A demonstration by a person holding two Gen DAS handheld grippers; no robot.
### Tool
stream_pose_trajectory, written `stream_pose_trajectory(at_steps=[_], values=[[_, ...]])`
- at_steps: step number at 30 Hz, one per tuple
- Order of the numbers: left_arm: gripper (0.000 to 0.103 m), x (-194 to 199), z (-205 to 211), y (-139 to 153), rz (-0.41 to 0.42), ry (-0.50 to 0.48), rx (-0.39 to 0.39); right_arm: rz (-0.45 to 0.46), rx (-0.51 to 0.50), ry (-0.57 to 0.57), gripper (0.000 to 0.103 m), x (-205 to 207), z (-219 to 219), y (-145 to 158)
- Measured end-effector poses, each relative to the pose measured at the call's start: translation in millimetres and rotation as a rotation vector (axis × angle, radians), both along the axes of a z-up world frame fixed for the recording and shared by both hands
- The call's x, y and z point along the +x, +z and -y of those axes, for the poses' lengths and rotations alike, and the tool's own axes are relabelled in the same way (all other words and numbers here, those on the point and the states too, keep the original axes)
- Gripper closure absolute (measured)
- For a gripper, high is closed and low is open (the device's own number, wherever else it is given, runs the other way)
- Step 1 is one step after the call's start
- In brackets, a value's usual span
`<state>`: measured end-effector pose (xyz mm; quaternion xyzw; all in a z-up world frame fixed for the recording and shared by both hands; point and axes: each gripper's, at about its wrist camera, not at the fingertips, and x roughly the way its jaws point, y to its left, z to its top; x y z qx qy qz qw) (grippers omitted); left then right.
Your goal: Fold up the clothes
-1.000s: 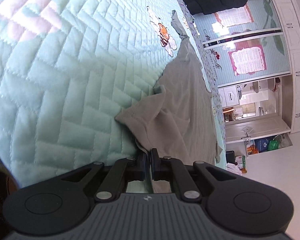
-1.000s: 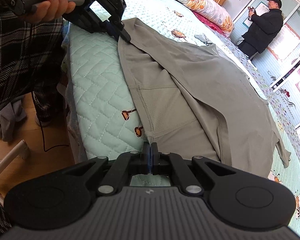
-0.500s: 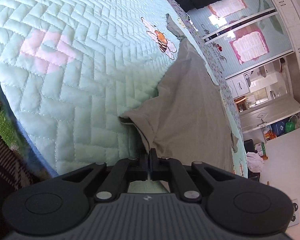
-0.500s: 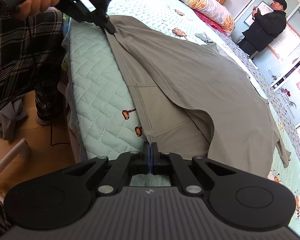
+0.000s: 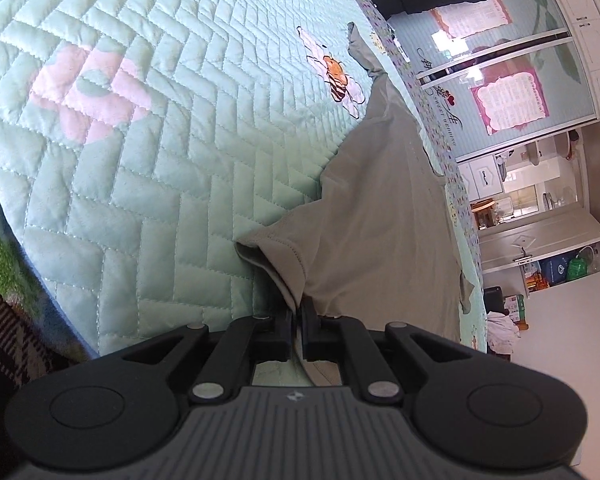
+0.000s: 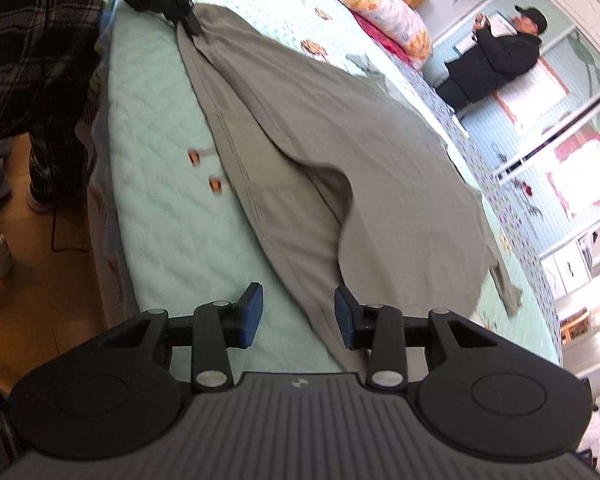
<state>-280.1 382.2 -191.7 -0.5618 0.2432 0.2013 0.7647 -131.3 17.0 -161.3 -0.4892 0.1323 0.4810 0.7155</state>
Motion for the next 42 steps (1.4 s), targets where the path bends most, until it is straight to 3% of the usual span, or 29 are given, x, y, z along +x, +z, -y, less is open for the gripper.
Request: stream_pose_trajectory(at_steps=[8,11,13,17,20,25,26,30,33,39,42], values=[[0.095,3,0,2,-0.014,-0.007,-0.004,-0.127,0.014,-0.04,0.064,27,11,1],[0.095,3,0,2,-0.015,-0.007,-0.006,-0.26,0.054,-0.091,0.064,48,11,5],[0.095,4,0,2,-0.016,-0.009,-0.003,-0.294,0.074,-0.107,0.062,57,11,7],[0.095,4,-2,1,-0.015,-0.009,-0.01,-0.188,0.075,-0.085,0.061,50,5,5],[0.095,4,-2,2,-0.017,-0.012,-0.008,-0.101,0.055,-0.054,0.087,41,3,-1],[0.096,4,-2,2,-0.018,-0.018,-0.001,-0.032,0.047,-0.036,0.094,34,7,-6],[0.097,3,-2,3,-0.024,-0.022,0.011,-0.041,0.04,-0.045,0.103,35,8,-6],[0.1,0,2,12,-0.047,-0.032,0.075,-0.078,-0.011,-0.062,0.103,29,12,-4],[0.1,-1,1,11,-0.049,-0.03,0.074,-0.114,-0.031,-0.041,0.103,14,22,1],[0.1,0,-2,7,-0.049,-0.03,0.056,-0.008,0.011,-0.105,0.103,10,32,-8],[0.1,-1,-5,3,-0.04,-0.027,0.029,0.017,0.013,-0.129,0.098,19,35,-7]])
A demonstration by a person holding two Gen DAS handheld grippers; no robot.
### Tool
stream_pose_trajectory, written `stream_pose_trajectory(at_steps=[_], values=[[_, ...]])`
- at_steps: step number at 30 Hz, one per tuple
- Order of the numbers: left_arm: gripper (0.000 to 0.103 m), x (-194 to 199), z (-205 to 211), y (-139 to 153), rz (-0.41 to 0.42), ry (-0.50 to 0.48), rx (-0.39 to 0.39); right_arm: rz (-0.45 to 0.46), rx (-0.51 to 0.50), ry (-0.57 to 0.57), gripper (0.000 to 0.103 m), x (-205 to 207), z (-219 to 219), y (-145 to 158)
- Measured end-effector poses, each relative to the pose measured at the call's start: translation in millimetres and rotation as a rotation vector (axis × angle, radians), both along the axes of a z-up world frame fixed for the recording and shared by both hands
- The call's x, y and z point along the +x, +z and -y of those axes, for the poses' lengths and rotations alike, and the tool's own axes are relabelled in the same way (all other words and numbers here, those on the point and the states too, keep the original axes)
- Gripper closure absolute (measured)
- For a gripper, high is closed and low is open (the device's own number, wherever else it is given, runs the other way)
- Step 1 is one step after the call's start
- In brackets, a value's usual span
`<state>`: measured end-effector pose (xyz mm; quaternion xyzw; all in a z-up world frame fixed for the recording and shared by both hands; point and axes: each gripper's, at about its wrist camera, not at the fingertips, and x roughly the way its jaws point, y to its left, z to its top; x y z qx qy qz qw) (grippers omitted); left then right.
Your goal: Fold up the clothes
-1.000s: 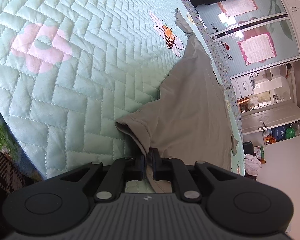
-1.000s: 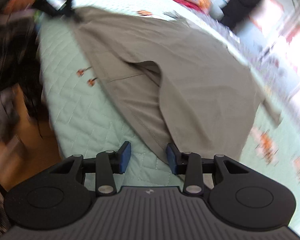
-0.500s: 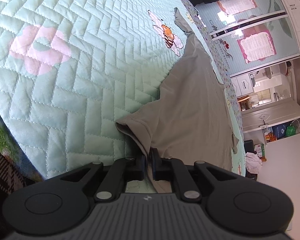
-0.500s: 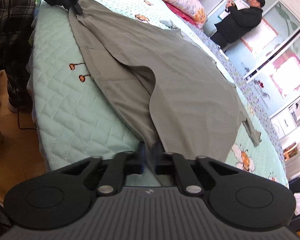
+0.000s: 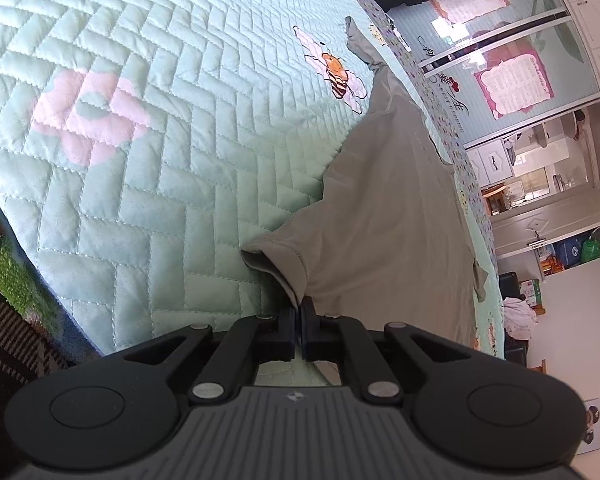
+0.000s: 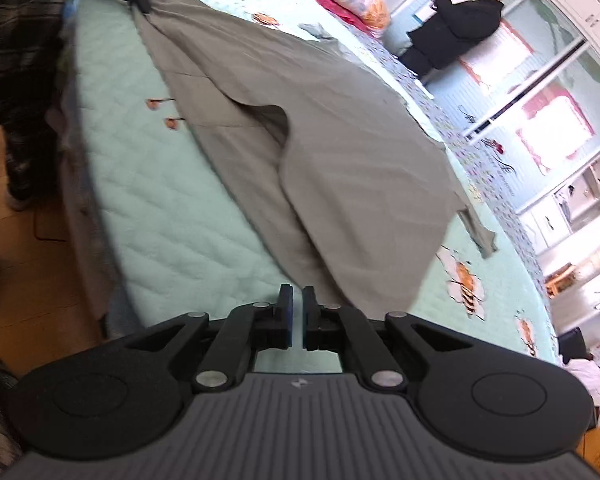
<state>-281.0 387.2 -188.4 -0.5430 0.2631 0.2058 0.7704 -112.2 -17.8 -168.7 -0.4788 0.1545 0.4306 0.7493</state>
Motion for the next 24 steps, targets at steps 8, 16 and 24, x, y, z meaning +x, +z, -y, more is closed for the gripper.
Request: stream_pose_trajectory(at_steps=[8,16,24], values=[[0.1,-1,2,-1,0.002,0.007,-0.013,0.082,-0.093,0.101,0.078,9,2,-8],[0.1,-1,2,0,0.003,0.009,-0.021,0.146,-0.085,0.122,0.078,12,-6,-20],[0.1,-1,1,-1,0.006,0.008,-0.029,0.222,-0.165,0.154,0.078,0,2,-20]])
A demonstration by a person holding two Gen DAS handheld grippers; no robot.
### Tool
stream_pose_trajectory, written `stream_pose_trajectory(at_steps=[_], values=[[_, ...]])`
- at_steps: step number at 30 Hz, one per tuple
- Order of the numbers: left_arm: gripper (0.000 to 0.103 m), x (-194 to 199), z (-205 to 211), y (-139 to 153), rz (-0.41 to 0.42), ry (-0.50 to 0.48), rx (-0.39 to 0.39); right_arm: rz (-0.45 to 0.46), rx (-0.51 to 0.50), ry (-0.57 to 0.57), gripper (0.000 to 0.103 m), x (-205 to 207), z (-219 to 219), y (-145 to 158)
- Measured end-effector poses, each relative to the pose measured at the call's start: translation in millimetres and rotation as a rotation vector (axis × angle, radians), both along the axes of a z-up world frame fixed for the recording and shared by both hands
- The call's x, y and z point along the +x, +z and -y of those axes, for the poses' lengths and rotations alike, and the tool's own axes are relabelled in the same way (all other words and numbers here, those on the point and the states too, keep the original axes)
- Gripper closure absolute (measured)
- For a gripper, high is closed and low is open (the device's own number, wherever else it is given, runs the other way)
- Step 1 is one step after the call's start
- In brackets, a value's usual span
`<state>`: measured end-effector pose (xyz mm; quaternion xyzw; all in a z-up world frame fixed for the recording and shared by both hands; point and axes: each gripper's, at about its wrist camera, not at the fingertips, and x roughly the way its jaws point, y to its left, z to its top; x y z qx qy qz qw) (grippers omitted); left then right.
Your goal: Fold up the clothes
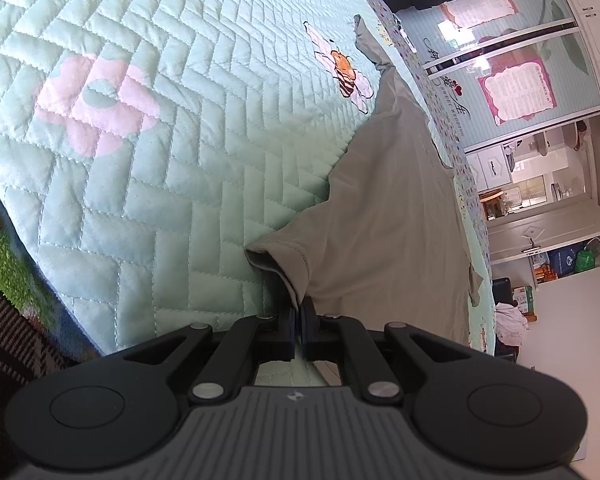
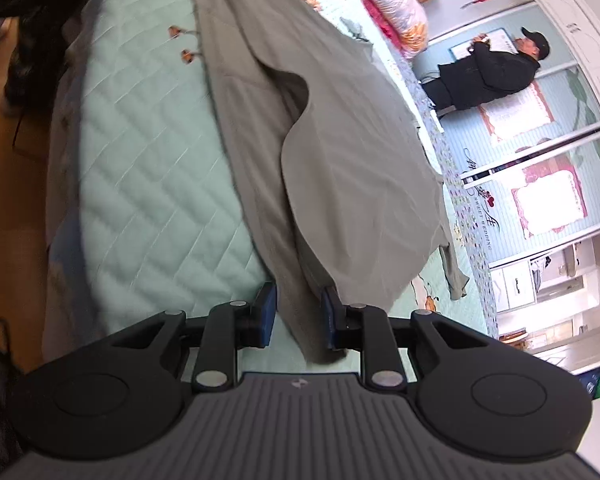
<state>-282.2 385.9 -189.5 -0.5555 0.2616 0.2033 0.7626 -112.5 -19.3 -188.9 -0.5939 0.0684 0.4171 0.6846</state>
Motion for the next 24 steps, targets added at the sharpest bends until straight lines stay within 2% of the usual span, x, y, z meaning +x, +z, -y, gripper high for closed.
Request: stream_pose_trajectory(at_steps=[5,14,19,21,24], values=[[0.1,0,0,-1,0.004,0.002,0.0,-0.015,-0.006,0.014,0.078,5,-4,-1],[0.1,0,1,0,-0.002,0.002,0.004,-0.034,0.049,-0.008,0.079,11,-14,-4],[0.1,0,1,0,-0.002,0.004,0.001,-0.029,0.061,-0.029,0.086,10,-16,-6],[0.1,0,2,0,-0.004,0.005,0.001,-0.028,0.058,-0.044,0.096,6,-17,-9],[0.1,0,2,0,-0.005,0.004,0.003,-0.027,0.063,-0.065,0.101,2,-18,-12]])
